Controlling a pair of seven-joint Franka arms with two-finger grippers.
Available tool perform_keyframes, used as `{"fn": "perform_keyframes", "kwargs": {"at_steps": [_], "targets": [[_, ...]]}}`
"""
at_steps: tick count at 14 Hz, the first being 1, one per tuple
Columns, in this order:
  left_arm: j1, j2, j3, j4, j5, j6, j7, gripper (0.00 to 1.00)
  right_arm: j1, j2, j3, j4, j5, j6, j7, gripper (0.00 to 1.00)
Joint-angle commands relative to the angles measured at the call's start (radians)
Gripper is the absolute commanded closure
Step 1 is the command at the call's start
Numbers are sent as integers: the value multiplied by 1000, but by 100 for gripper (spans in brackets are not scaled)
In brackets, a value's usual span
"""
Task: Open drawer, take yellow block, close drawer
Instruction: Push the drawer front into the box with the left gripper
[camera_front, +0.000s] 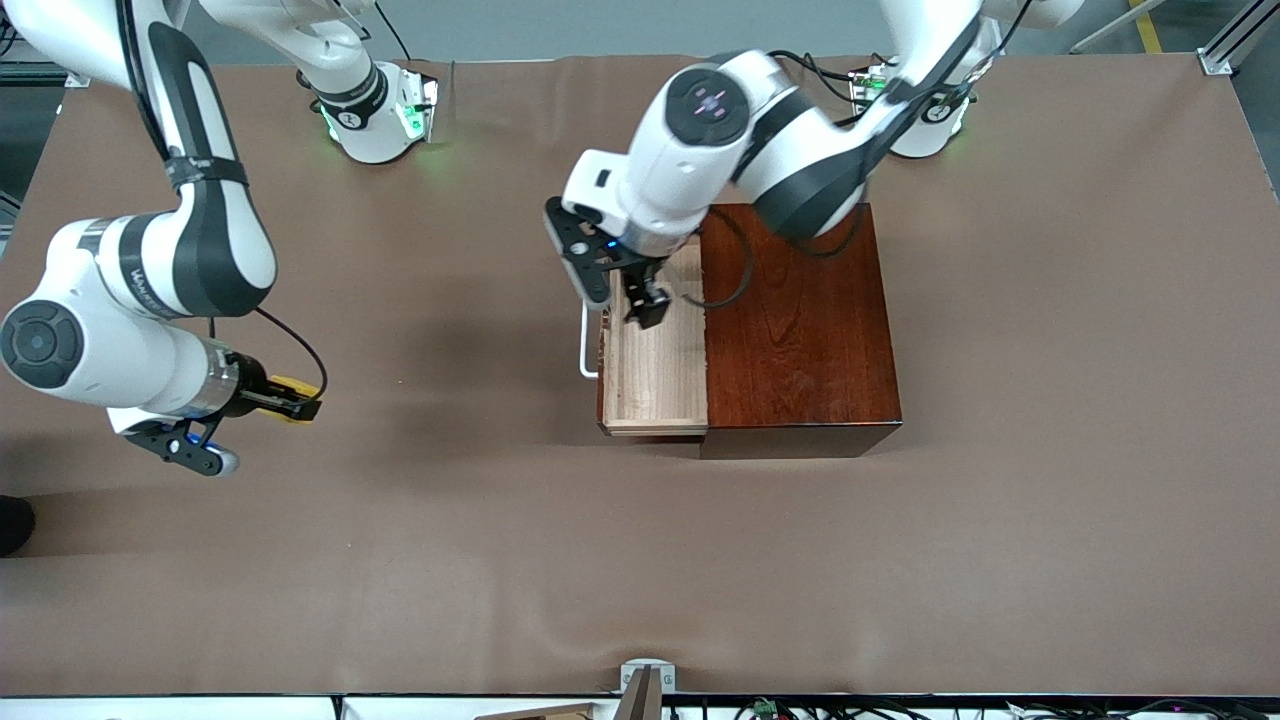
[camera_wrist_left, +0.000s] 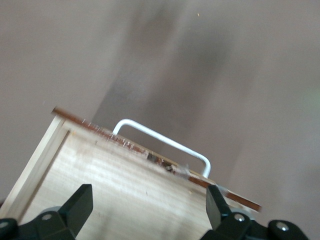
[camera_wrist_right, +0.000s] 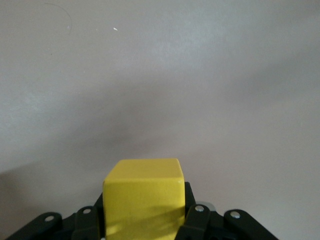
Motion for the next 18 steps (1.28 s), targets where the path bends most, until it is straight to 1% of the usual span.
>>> {"fn": "perform_keyframes", "kwargs": {"at_steps": [1, 3, 5, 6, 9, 12, 13, 17, 18], "targets": [[-112, 116, 70, 112, 68, 27, 46, 0, -47, 33, 14, -10, -5, 77, -127, 100], [-196, 138, 143, 112, 70, 65, 91, 0, -83, 74, 14, -10, -10, 131, -211, 100], [-276, 156, 234, 112, 68, 80, 111, 0, -115, 109, 14, -10, -11, 175, -305, 100], [-293, 169, 258, 112, 68, 84, 143, 0, -124, 129, 14, -12, -11, 214, -328, 100], [-295, 202, 268, 111, 70, 96, 273, 0, -146, 181, 14, -13, -11, 280, -368, 100], [-293, 209, 268, 104, 71, 93, 287, 0, -150, 214, 14, -25, -11, 326, -391, 100], [-293, 209, 268, 104, 71, 85, 287, 0, -152, 217, 14, -42, -13, 361, -397, 100], [-290, 196, 271, 104, 73, 19, 284, 0, -149, 227, 14, -163, -34, 600, -397, 100], [-290, 190, 295, 104, 73, -20, 284, 0, -149, 237, 14, -170, -34, 623, -397, 100]]}}
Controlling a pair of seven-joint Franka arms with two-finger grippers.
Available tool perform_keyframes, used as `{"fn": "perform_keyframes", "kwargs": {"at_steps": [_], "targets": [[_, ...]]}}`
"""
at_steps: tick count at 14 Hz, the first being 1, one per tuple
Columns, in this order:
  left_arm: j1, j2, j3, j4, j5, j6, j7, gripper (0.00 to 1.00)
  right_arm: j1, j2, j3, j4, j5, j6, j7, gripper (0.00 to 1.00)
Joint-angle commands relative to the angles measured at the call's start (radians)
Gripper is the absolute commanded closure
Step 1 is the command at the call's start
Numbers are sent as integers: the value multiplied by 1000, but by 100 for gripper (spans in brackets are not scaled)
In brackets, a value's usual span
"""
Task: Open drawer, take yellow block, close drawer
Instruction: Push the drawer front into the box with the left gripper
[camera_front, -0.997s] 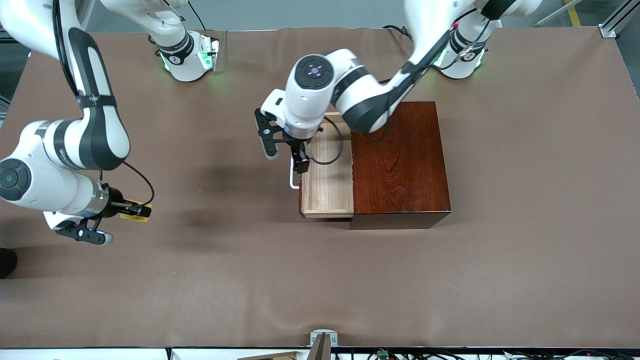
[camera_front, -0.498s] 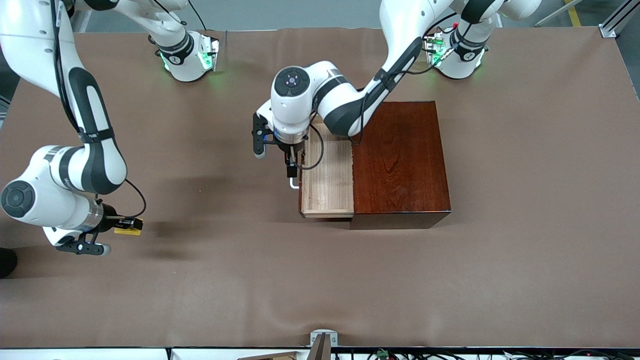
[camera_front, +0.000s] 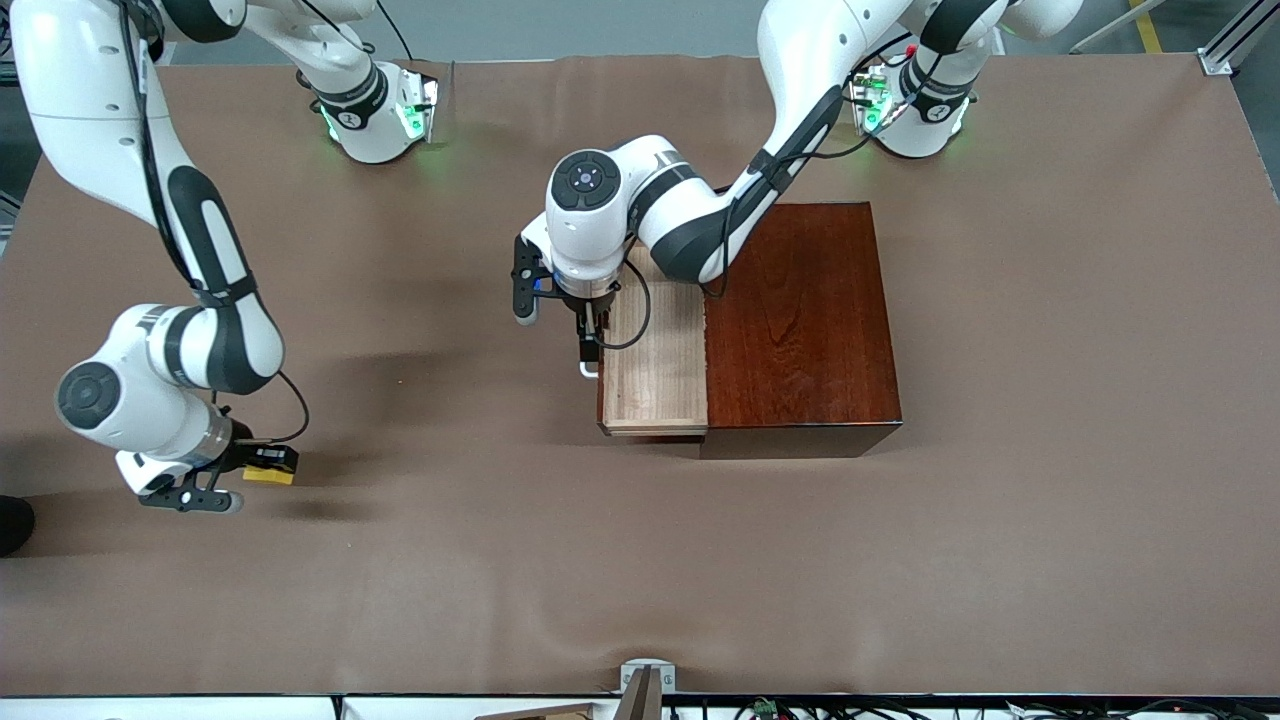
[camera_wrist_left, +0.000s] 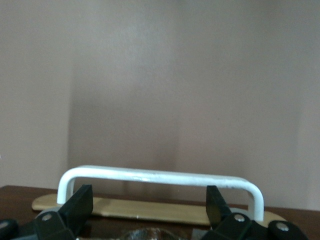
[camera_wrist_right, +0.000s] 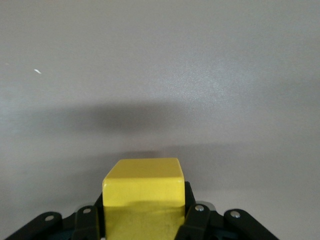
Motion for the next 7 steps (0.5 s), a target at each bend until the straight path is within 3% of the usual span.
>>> {"fn": "perform_keyframes", "kwargs": {"at_steps": [1, 7], "targets": [[-10, -7, 49, 24, 23, -108, 13, 0, -15, 8, 15, -41, -16, 60, -11, 100], [-7, -49, 72, 24, 75, -219, 14, 0, -14, 29, 15, -39, -16, 69, -11, 100]]}}
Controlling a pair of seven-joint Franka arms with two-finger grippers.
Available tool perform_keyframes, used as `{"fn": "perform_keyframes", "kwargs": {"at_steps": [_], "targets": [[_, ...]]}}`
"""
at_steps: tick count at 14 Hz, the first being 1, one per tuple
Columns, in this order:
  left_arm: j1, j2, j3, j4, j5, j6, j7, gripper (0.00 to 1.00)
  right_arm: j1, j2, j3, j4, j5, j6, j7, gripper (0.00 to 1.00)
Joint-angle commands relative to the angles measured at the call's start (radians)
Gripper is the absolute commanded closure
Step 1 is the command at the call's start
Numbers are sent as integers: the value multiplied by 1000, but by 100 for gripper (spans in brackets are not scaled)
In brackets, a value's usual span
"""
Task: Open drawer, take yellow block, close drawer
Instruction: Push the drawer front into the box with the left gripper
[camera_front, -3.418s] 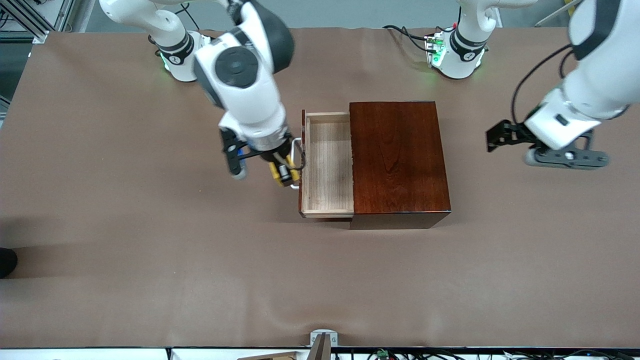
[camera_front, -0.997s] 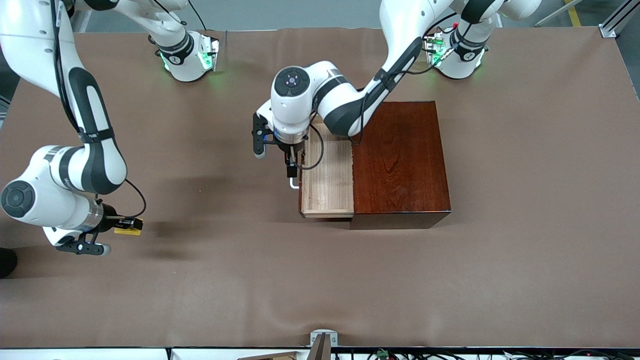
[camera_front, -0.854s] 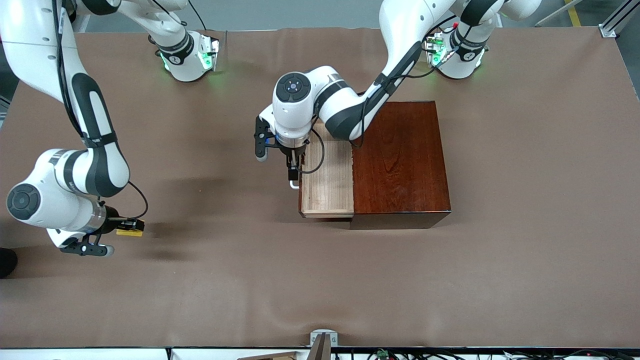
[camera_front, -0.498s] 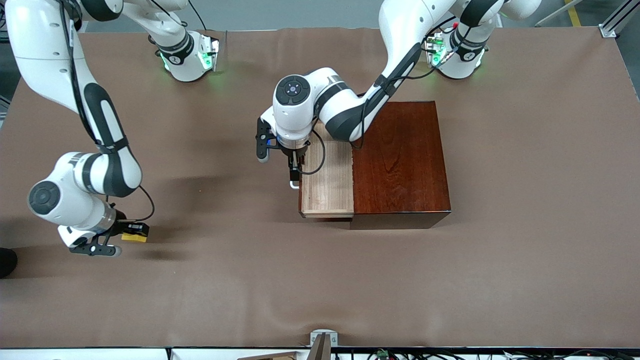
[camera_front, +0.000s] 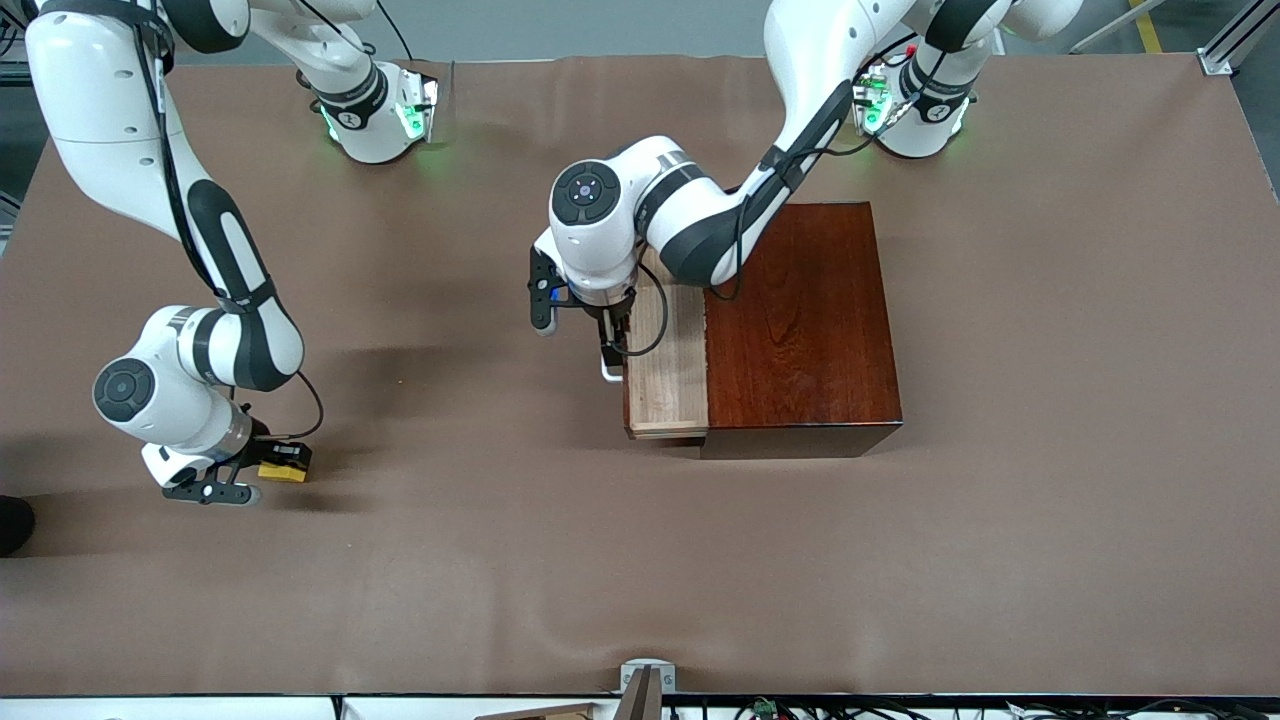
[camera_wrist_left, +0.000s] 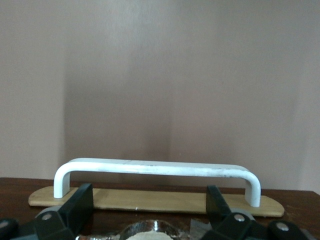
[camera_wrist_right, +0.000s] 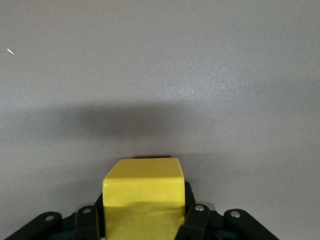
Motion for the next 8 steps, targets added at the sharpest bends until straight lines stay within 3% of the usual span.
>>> {"fn": "perform_keyframes", "kwargs": {"at_steps": [1, 8], "targets": [[3, -38, 31, -12, 66, -81, 5, 0, -15, 10, 13, -9, -17, 40, -9, 100], [6, -42, 36, -15, 178, -175, 6, 0, -20, 36, 14, -10, -15, 65, -16, 100]]}}
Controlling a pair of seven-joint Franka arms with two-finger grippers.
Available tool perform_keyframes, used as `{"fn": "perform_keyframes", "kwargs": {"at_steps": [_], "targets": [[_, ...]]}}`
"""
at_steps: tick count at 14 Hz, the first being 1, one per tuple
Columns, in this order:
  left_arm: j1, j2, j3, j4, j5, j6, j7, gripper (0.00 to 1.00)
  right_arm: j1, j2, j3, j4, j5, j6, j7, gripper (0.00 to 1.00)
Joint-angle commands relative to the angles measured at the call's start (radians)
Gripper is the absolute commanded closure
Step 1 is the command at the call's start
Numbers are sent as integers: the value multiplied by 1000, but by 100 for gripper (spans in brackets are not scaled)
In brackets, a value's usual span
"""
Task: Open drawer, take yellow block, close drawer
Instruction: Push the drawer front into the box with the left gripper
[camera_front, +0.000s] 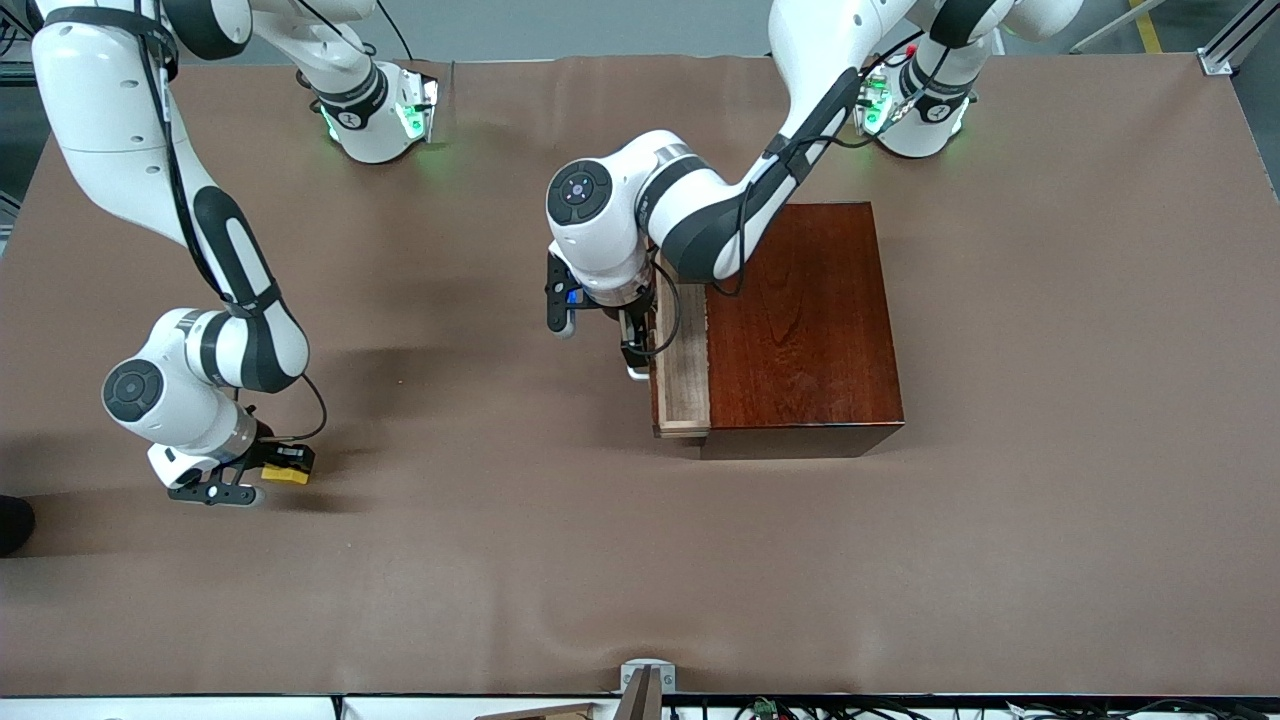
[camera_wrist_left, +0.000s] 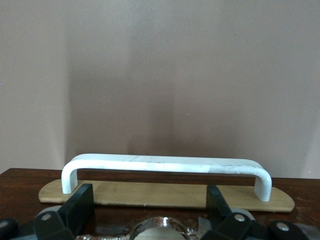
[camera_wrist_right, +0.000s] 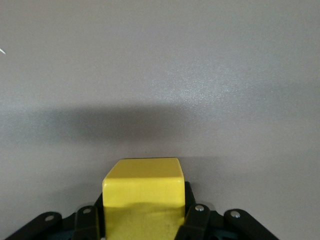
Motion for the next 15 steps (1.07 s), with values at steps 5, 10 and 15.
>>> {"fn": "perform_keyframes", "kwargs": {"at_steps": [5, 10, 15], "targets": [[7, -29, 30, -27, 137, -153, 5, 0, -21, 25, 14, -8, -15, 34, -23, 74], [27, -22, 27, -33, 148, -219, 5, 0, -18, 20, 14, -8, -15, 19, -13, 0], [8, -16, 13, -26, 135, -114, -149, 0, -15, 4, 14, -5, -15, 15, -9, 0]]}}
